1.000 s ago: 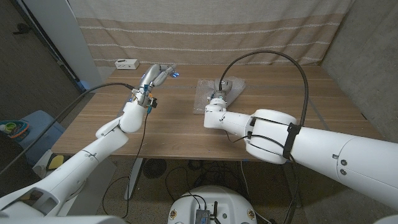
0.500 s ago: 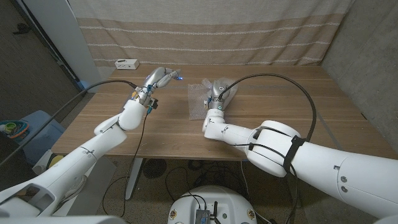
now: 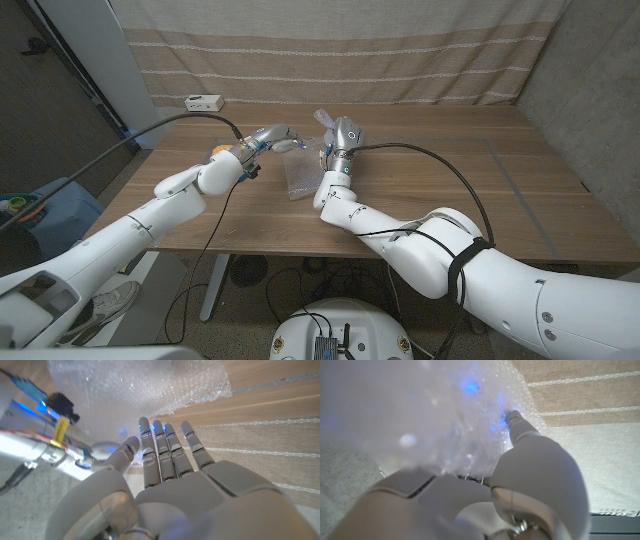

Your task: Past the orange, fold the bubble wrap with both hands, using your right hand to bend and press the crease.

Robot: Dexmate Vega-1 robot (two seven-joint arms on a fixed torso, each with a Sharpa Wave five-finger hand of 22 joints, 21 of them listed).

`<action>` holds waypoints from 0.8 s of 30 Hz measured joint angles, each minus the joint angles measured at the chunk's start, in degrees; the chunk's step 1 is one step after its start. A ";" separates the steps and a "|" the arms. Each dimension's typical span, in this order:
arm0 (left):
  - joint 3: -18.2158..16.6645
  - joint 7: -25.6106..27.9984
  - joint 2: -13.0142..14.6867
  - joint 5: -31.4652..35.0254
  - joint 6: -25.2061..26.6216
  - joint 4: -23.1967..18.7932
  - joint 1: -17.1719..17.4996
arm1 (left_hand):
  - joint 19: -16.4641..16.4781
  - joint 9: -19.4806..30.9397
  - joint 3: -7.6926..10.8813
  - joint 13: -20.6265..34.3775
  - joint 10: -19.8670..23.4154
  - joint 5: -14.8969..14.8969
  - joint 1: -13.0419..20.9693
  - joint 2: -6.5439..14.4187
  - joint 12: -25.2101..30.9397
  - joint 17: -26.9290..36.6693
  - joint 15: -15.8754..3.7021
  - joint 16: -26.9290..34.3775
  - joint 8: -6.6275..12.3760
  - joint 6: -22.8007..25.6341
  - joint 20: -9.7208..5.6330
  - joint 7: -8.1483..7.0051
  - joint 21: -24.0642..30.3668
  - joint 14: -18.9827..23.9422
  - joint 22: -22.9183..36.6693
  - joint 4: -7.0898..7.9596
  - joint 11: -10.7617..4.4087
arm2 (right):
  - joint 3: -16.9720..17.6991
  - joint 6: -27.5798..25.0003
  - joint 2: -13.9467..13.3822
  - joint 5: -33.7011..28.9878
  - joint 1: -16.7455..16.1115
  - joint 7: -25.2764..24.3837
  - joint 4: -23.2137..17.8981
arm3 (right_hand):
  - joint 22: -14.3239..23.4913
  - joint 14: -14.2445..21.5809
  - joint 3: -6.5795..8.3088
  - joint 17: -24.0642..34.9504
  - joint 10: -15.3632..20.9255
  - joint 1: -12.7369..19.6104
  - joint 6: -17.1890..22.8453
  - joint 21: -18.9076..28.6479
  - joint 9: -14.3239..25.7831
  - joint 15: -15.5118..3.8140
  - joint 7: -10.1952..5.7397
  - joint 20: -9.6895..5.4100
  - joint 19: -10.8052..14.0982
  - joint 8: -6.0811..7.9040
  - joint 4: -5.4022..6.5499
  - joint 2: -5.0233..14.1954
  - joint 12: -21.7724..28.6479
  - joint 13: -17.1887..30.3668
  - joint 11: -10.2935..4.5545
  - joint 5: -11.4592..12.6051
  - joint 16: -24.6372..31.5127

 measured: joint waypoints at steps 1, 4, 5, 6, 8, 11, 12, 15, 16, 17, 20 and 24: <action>0.78 -2.16 0.15 0.66 1.01 -0.22 -0.66 | 0.00 -0.09 -0.29 -0.10 0.30 0.00 -0.01 -0.01 -0.16 -0.02 -0.03 0.00 0.00 0.24 0.00 0.25 0.00 0.03 -0.17 0.18 -0.24 | 2.59 0.52 0.42 -2.51 -0.43 -0.05 -0.74 | 0.04 0.00 0.13 0.00 0.00 0.00 0.09 0.00 0.00 0.00 -0.09 0.04 -0.48 -0.01 0.13 0.00 0.00 0.00 0.00 -0.01 0.00; 2.77 -5.09 0.52 1.68 2.42 -0.99 -2.38 | -0.11 -0.45 -0.77 -0.51 0.71 0.00 -0.61 -0.61 -0.49 -0.14 -0.23 -0.01 -0.03 0.49 0.07 0.49 0.00 0.23 -0.42 0.65 0.18 | 6.29 1.45 0.98 -8.29 -1.08 -0.15 -1.81 | 0.30 0.11 0.22 0.23 0.11 0.00 0.19 0.00 0.01 -0.11 -0.19 0.31 -0.92 -0.01 0.22 0.00 0.00 0.00 -0.10 -0.16 0.00; 3.32 -7.71 0.62 2.62 3.67 -1.26 -2.86 | -0.64 -0.65 -1.01 -0.74 0.68 0.00 -0.79 -0.78 -0.91 -0.25 -0.15 -0.41 -0.48 0.47 0.15 0.49 -0.15 0.14 -0.63 0.89 0.15 | 9.71 1.68 1.46 -10.02 -1.64 -0.17 -2.78 | 0.42 0.21 0.22 0.26 0.21 0.00 0.19 0.00 0.01 -0.20 -0.19 0.31 -0.92 0.02 0.22 0.00 0.00 0.00 -0.21 -0.17 0.00; 3.91 -8.84 0.72 3.06 4.20 -1.54 -3.32 | -1.41 -0.93 -1.29 -1.11 -0.06 0.00 -0.77 -0.77 -1.50 -0.29 -0.10 -0.88 -1.08 -0.32 0.18 0.36 -0.54 -0.90 -0.86 1.16 0.03 | 11.26 1.91 1.67 -11.92 -1.89 -0.19 -3.24 | 0.54 0.33 0.22 0.26 0.24 0.00 0.19 0.23 0.01 -0.09 -0.19 0.49 -1.10 0.07 0.22 0.00 0.00 0.00 -0.23 -0.17 0.00; 4.86 -12.02 0.85 4.33 5.80 -1.93 -4.01 | -3.44 -1.78 -2.12 -2.16 -2.52 -0.28 -1.00 -0.98 -3.22 -0.49 0.10 -2.10 -2.38 -3.11 0.19 0.05 -1.56 -4.44 -1.59 1.35 -0.10 | 17.06 2.57 2.50 -16.54 -2.88 -0.23 -5.14 | 0.66 0.63 0.22 0.26 0.31 -0.01 0.19 0.39 0.01 -0.20 -0.19 0.61 -1.22 0.22 0.22 0.00 0.00 0.00 -0.31 -0.19 0.00; 6.33 -15.72 0.94 5.74 7.74 -2.43 -5.26 | -6.60 -2.80 -3.05 -3.55 -5.76 -0.69 -1.52 -0.45 -5.36 -0.55 0.27 -2.95 -3.33 -6.72 -0.01 0.15 -3.11 -9.45 -2.45 1.95 -0.23 | 20.26 3.52 3.05 -21.11 -3.57 -0.26 -6.38 | 0.89 0.72 0.22 0.40 0.52 -0.01 0.31 0.87 0.02 -0.30 -0.31 0.61 -1.22 0.24 0.22 -0.01 0.00 0.00 -0.11 -0.20 0.00; 6.89 -16.74 0.93 6.11 8.27 -2.51 -5.71 | -7.33 -3.03 -3.34 -3.87 -6.75 -0.91 -1.93 -0.04 -5.85 -0.55 0.41 -2.95 -3.33 -7.84 -0.08 0.32 -3.43 -10.54 -2.60 2.23 -0.22 | 21.56 3.69 3.31 -21.81 -3.89 -0.26 -6.95 | 1.05 0.72 0.22 0.51 0.52 -0.01 0.40 0.88 0.01 -0.30 -0.41 0.61 -1.22 0.24 0.22 -0.01 0.00 -0.01 -0.11 -0.20 0.00; 7.98 -19.09 0.71 7.13 9.66 -2.45 -6.57 | -9.14 -3.63 -3.99 -4.87 -9.88 -1.13 -2.06 0.08 -7.01 -0.79 0.38 -2.95 -3.73 -11.90 -0.26 -0.03 -4.20 -13.91 -2.92 2.44 -0.48 | 24.68 4.71 3.92 -24.81 -4.87 -0.29 -8.43 | 1.32 0.72 0.43 0.53 0.76 -0.01 0.50 1.28 0.02 -0.30 -0.51 0.61 -1.22 0.24 0.43 -0.01 0.00 -0.01 -0.35 -0.21 0.00; 8.39 -19.69 0.56 7.39 10.02 -2.29 -6.85 | -9.60 -3.81 -4.20 -5.25 -11.13 -1.21 -2.05 0.09 -7.32 -0.82 0.36 -2.95 -3.73 -13.61 -0.33 -0.57 -4.53 -15.06 -2.93 2.24 -0.77 | 25.52 5.17 4.10 -25.83 -5.17 -0.29 -8.87 | 1.36 0.72 0.43 0.53 0.83 -0.01 0.50 1.36 0.02 -0.30 -0.51 0.61 -1.22 0.24 0.44 -0.01 0.00 -0.01 -0.41 -0.21 0.00; 8.72 -20.28 0.40 7.61 10.47 -1.99 -7.08 | -10.02 -3.99 -4.38 -5.63 -12.39 -1.33 -2.04 0.10 -7.48 -0.82 0.29 -2.95 -3.73 -15.42 -0.61 -1.27 -4.85 -16.12 -3.10 2.40 -1.17 | 26.68 5.59 4.37 -26.70 -5.65 -0.31 -9.59 | 1.42 0.76 0.43 0.53 0.83 -0.01 0.50 1.58 0.02 -0.28 -0.51 0.61 -1.22 0.24 0.44 -0.01 0.00 -0.01 -0.42 -0.21 0.00; 8.99 -20.18 0.13 7.66 10.54 -1.32 -7.24 | -11.36 -4.50 -4.85 -6.92 -17.57 -1.54 -1.34 0.80 -7.84 -1.05 -0.22 -2.95 -4.17 -22.21 -1.03 -4.60 -5.67 -19.20 -3.19 2.38 -2.93 | 28.28 6.40 4.79 -28.45 -6.39 -0.32 -10.56 | 1.62 1.33 0.43 0.80 0.83 -0.01 0.50 2.03 0.02 -0.31 -0.51 0.61 -1.21 0.24 0.44 -0.01 0.00 -0.01 -0.42 -0.21 0.00; 9.03 -17.07 -0.09 7.78 8.61 -0.38 -6.85 | -14.37 -4.62 -5.98 -8.79 -27.30 -1.77 -0.51 1.26 -7.84 -1.08 -0.41 -2.95 -4.22 -31.39 -1.65 -11.26 -7.23 -25.35 -3.19 2.22 -6.24 | 29.62 7.31 5.16 -29.77 -6.95 -0.34 -11.31 | 2.02 1.55 0.43 1.06 1.03 -0.02 0.49 2.46 0.02 -0.53 -0.51 0.61 -1.21 0.24 0.44 -0.01 0.00 0.27 -0.21 -0.22 0.00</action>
